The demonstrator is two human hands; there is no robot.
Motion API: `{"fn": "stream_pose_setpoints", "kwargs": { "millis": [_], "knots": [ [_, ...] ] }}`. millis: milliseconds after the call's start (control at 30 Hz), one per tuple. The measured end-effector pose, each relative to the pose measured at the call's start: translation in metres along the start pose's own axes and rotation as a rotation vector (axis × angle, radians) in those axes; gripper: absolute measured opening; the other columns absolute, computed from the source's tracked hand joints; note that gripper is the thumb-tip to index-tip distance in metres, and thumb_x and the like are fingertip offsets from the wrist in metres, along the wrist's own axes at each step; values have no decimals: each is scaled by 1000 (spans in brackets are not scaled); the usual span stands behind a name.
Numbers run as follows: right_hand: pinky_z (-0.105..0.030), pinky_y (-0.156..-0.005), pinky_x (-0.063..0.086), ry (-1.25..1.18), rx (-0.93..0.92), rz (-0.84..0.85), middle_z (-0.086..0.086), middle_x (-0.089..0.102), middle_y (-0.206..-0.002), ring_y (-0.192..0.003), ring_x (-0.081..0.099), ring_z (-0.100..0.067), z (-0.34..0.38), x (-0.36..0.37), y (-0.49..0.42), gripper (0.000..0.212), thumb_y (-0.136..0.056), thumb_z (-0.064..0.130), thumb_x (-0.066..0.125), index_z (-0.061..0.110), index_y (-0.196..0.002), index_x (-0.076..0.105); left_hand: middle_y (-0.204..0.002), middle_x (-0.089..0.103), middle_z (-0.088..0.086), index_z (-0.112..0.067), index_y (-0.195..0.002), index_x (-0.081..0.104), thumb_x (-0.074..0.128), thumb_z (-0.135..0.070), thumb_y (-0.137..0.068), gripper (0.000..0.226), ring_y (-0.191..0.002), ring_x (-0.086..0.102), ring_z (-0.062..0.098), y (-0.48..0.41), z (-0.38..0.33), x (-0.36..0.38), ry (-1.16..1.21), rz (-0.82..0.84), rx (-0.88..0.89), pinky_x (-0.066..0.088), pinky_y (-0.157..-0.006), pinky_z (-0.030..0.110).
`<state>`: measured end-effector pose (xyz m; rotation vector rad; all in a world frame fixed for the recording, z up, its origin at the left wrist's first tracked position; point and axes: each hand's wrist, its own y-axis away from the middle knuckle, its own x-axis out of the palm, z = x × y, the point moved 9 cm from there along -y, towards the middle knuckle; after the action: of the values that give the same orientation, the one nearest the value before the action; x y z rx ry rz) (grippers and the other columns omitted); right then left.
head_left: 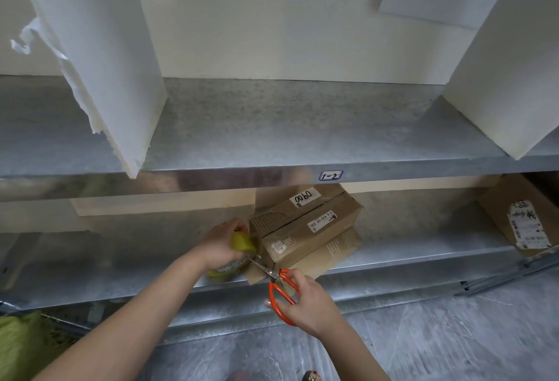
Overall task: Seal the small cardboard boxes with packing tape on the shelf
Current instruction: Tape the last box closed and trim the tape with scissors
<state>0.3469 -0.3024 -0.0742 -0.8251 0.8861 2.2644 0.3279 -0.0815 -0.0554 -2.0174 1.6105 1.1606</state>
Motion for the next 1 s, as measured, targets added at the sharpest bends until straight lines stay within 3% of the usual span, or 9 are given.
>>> {"fn": "stream_pose_setpoints", "kwargs": {
  "millis": [133,333,600,767,1000],
  "knots": [
    [-39,-99,45,-3,50,47,12,55,-124,-117,51,-14,-13,8,-9,79,-61,88,52,40,-123,42,-107,56,-8,-33,-103,49,81,-31,-70,47,-96,53,15,2,7,-3,11,-22,-38,45,-78,30],
    [-36,-97,47,147,41,85,9,56,-121,-117,51,-16,-20,18,-17,77,-63,87,51,37,-122,49,-108,54,-8,-32,-106,49,80,-33,-71,47,-97,52,15,4,6,-4,-9,-37,-23,41,-76,28],
    [-34,-88,38,354,-80,-297,21,51,-120,-118,46,-6,-16,-32,6,61,-73,82,41,43,-121,48,-105,58,-9,-30,-107,51,80,-36,-70,47,-93,54,14,6,8,-5,-28,-59,8,39,-72,26],
    [-32,-79,34,421,-173,-447,23,55,-111,-107,54,-5,-26,-76,24,50,-74,73,49,44,-114,56,-103,58,-9,-29,-105,52,80,-35,-69,46,-93,55,15,7,4,-5,-55,-56,5,42,-73,28],
    [-36,-82,31,326,-45,-549,17,57,-113,-110,53,-12,-102,-146,9,48,-74,67,57,43,-115,57,-112,56,-4,-27,-113,50,79,-36,-73,51,-101,52,18,14,1,-4,-70,-83,-72,47,-86,36]
  ]
}}
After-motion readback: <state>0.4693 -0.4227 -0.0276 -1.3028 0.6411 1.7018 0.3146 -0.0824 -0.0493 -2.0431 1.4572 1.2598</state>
